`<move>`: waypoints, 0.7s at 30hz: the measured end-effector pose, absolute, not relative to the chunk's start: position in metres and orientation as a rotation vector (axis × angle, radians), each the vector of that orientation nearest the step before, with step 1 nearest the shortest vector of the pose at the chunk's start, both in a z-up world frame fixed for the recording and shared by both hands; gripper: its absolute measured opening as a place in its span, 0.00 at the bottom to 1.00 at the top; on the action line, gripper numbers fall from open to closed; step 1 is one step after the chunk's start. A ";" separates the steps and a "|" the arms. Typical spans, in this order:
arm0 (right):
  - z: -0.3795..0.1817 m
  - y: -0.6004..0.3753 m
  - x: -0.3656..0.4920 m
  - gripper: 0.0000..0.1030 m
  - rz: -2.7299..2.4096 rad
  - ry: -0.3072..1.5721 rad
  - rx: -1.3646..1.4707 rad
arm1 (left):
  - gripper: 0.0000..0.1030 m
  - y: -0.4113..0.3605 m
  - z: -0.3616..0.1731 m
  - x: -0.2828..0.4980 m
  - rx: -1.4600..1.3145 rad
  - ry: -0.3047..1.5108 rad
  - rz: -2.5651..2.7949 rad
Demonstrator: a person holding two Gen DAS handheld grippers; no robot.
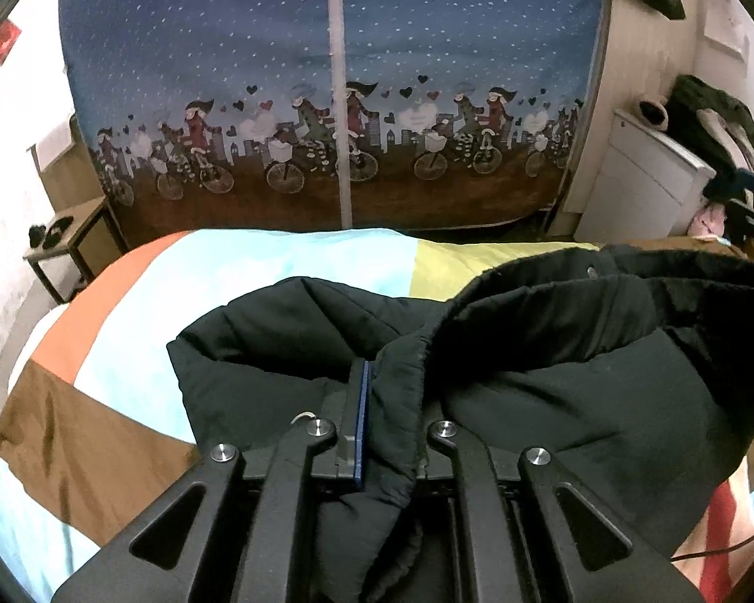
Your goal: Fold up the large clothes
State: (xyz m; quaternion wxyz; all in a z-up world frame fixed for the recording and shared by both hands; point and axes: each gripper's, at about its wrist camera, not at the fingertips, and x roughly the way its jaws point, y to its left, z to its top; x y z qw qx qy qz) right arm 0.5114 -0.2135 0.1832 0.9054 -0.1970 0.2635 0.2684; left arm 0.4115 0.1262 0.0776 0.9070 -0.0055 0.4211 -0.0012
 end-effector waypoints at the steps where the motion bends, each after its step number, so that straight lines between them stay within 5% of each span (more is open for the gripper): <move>1: 0.188 -0.216 0.509 0.81 0.542 0.514 -0.408 | 0.08 0.127 0.080 0.411 -0.026 0.871 0.000; 12: 0.201 -0.221 0.479 0.88 0.599 0.496 -0.361 | 0.18 0.115 0.111 0.398 -0.006 0.838 0.014; 16: 0.200 -0.222 0.468 0.88 0.611 0.511 -0.364 | 0.49 0.115 0.133 0.387 -0.020 0.754 0.030; 21: 0.197 -0.227 0.459 0.89 0.624 0.542 -0.333 | 0.55 0.110 0.158 0.371 -0.024 0.668 0.026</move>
